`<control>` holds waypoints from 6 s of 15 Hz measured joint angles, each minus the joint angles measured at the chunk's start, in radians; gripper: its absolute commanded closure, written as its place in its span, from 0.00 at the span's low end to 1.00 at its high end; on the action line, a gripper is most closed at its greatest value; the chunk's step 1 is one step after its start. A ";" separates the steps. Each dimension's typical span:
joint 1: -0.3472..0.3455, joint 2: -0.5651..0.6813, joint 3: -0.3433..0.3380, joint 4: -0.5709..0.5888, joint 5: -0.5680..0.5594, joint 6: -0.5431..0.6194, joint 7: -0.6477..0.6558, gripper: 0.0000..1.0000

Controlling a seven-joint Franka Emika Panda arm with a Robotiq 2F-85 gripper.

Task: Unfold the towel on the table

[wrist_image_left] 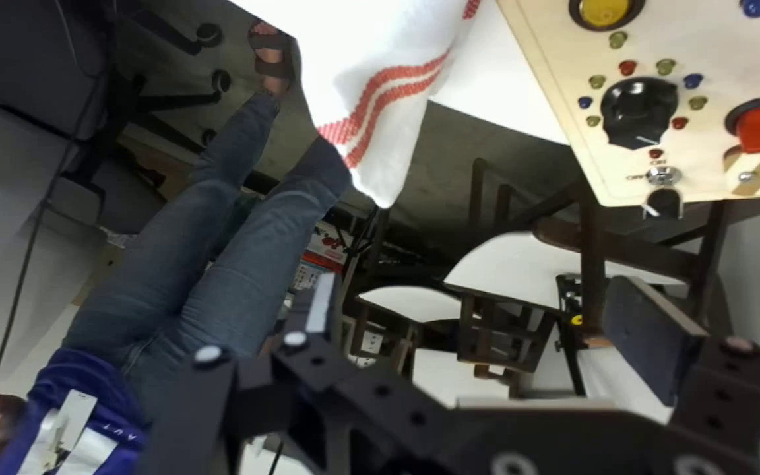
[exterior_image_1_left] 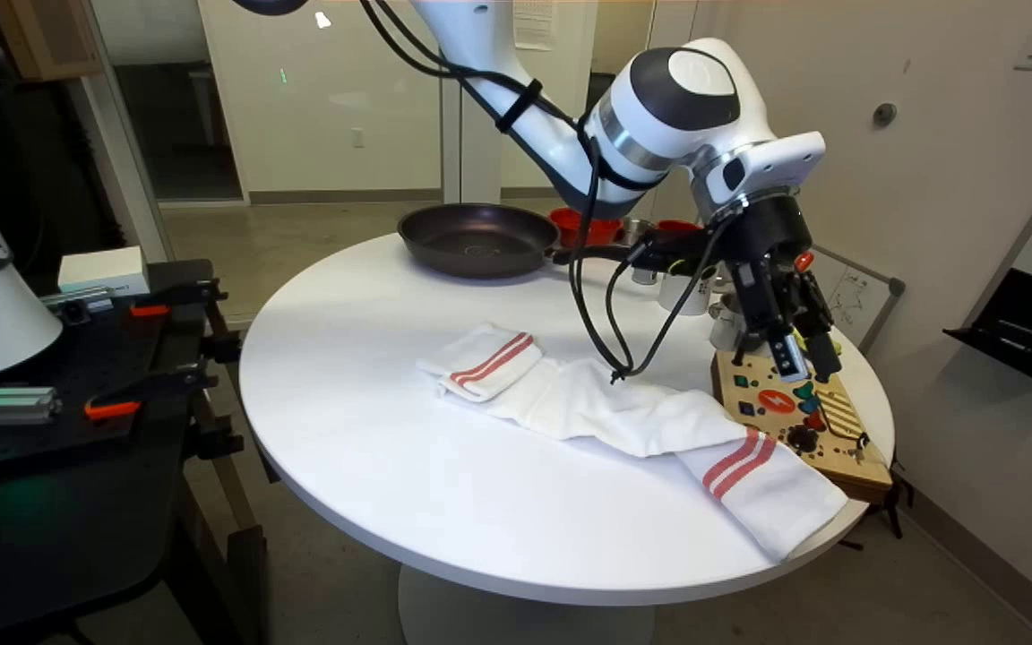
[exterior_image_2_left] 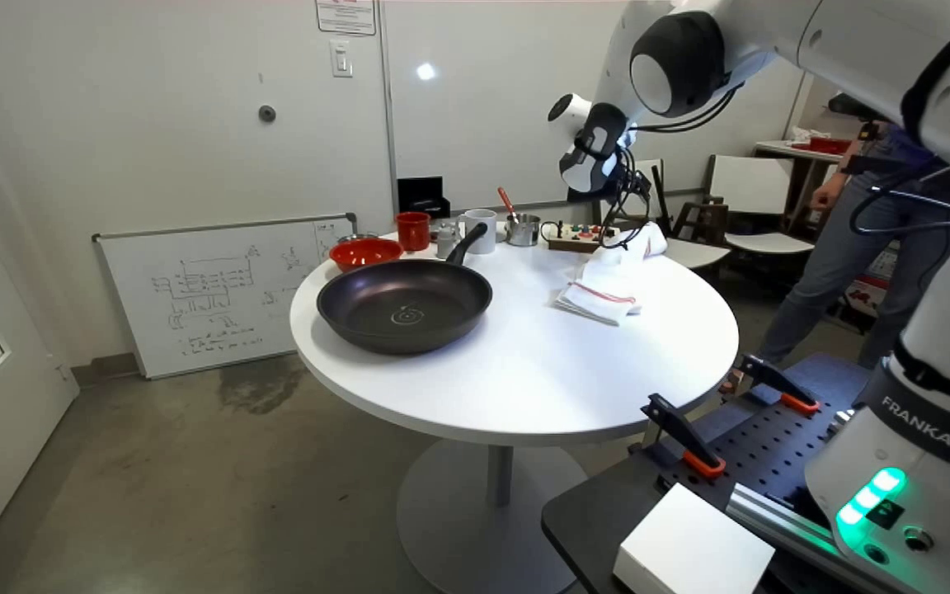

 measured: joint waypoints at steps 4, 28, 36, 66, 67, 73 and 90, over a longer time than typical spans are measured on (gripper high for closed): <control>-0.038 -0.123 0.078 -0.104 0.014 0.063 -0.210 0.00; -0.385 -0.568 0.677 -0.764 0.573 0.177 -1.547 0.00; -0.413 -0.552 0.692 -0.766 0.614 -0.185 -1.857 0.00; -0.342 -0.649 0.713 -1.106 0.482 0.267 -2.516 0.00; -0.346 -0.651 0.721 -1.119 0.491 0.280 -2.533 0.00; -0.357 -0.653 0.739 -1.183 0.521 0.445 -2.575 0.00; -0.307 -0.631 0.690 -1.263 0.388 0.664 -2.471 0.25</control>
